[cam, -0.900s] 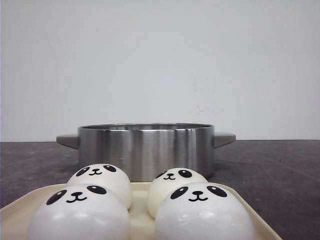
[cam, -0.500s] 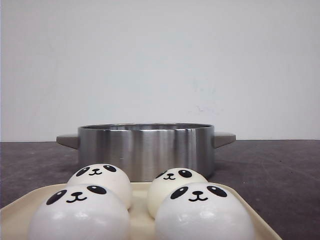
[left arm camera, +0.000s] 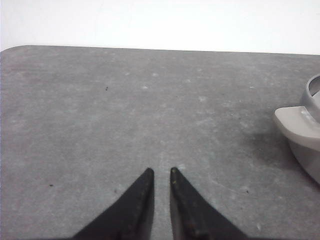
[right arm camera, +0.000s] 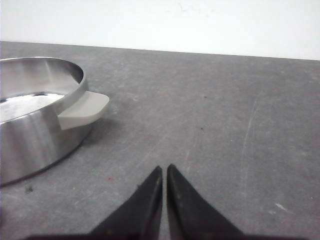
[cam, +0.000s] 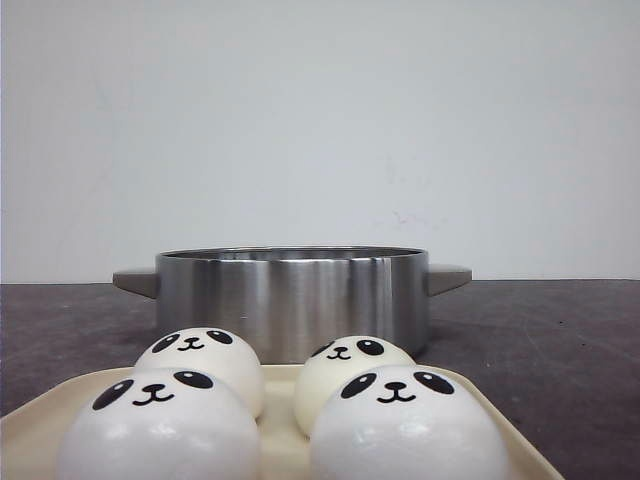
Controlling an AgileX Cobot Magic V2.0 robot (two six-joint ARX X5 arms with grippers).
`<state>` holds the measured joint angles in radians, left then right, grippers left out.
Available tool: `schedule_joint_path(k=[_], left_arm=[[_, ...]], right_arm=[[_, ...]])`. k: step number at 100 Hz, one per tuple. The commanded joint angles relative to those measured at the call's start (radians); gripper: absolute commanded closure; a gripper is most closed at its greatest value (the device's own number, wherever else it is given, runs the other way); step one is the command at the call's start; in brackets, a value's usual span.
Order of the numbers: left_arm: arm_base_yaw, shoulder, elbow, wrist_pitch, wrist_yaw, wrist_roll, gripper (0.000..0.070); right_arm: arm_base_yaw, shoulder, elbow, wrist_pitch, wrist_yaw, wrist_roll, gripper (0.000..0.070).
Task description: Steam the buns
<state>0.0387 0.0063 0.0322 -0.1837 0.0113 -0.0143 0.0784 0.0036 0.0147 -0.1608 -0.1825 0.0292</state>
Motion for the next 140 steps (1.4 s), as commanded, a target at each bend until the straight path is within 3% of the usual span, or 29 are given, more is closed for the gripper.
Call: schedule_joint_path(k=[1, 113, 117, 124, 129, 140], left_arm=[[0.000, 0.000, -0.018, -0.004, 0.008, -0.002, 0.0674], [0.000, 0.000, -0.018, -0.003, 0.011, -0.006, 0.0674], [0.000, 0.000, -0.018, -0.004, 0.028, -0.066, 0.0674], [0.000, 0.000, -0.011, -0.005, 0.105, -0.311, 0.0674], [0.000, 0.000, -0.006, -0.003, 0.138, -0.432, 0.0674], [0.000, 0.000, -0.003, -0.012, 0.169, -0.497, 0.0674]], right_arm=[[0.002, 0.000, -0.003, 0.003, -0.001, -0.007, 0.0692], [0.002, 0.000, -0.003, 0.004, -0.003, 0.013, 0.0692], [0.002, 0.000, -0.003, 0.003, -0.012, 0.055, 0.0692], [0.002, 0.000, -0.002, 0.004, -0.041, 0.141, 0.0693], [0.002, 0.000, -0.002, 0.005, -0.055, 0.190, 0.0693], [0.002, 0.000, -0.002, 0.003, -0.056, 0.302, 0.0693]])
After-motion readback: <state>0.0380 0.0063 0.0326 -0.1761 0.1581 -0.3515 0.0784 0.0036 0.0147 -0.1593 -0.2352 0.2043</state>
